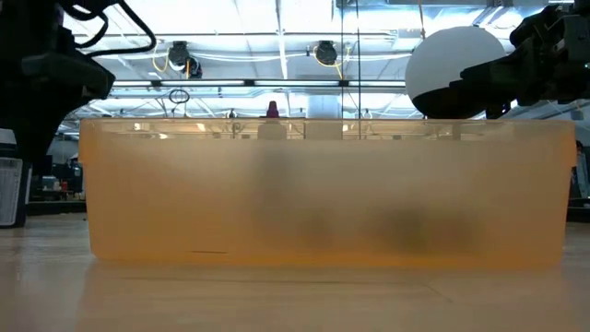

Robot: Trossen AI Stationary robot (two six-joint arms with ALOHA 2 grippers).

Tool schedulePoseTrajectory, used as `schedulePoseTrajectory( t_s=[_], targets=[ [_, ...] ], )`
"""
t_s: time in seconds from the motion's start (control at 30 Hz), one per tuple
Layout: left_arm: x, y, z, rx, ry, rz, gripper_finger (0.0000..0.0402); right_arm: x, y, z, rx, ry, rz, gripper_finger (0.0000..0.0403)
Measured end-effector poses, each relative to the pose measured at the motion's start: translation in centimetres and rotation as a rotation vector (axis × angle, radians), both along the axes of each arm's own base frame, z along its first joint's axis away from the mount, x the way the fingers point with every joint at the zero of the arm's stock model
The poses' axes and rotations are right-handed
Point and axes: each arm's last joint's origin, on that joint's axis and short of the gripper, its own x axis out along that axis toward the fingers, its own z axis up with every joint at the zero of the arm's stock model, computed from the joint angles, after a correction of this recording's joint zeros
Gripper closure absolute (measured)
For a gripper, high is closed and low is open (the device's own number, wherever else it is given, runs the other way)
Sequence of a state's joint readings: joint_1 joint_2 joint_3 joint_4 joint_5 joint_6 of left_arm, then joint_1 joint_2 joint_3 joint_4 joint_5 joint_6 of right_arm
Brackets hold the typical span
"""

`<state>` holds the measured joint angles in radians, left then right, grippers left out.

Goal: Pick & Place food coloring
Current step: Put the large black food coloring bottle into the orange bin

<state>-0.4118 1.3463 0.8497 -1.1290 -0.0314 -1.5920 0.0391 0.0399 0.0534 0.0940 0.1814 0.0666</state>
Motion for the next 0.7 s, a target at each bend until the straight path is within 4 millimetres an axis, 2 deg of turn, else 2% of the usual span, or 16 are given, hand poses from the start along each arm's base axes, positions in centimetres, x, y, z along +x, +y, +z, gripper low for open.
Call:
schedulePoseTrajectory(
  t_s=[0.4,0.57,0.7],
  targets=[
    [-0.3,0.1,-0.9,-0.017,0.012,0.035,0.0132,0.0,0.0,0.0,0.0,0.0,0.0,0.0258],
    [-0.7,0.1,-1.4,-0.03,0.04,0.056,0.0157,0.0,0.0,0.0,0.0,0.0,0.0,0.0259],
    [-0.6,0.1,-1.4,-0.035,0.038,0.037,0.0194,0.0,0.0,0.0,0.0,0.0,0.0,0.026]
  ],
)
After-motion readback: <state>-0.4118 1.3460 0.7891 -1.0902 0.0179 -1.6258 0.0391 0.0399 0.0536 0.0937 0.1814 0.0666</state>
